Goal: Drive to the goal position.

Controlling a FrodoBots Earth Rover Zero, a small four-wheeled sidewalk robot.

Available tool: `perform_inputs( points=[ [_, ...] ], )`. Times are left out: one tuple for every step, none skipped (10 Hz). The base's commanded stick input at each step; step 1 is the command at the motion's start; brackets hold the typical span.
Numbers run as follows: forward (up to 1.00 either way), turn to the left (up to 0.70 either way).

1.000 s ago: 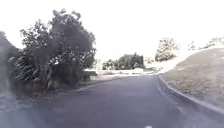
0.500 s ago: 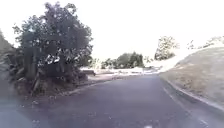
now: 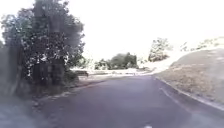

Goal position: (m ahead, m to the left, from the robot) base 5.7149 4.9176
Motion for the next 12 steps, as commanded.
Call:
perform_inputs(
  points=[
    [1.0,0.0],
    [1.0,0.0],
    [1.0,-0.13],
    [1.0,-0.38],
    [1.0,-0.17],
    [1.0,0.0],
    [1.0,0.0],
    [1.0,0.0],
    [1.0,0.0],
    [1.0,0.0],
    [1.0,0.0],
    [1.0,0.0]
  ],
)
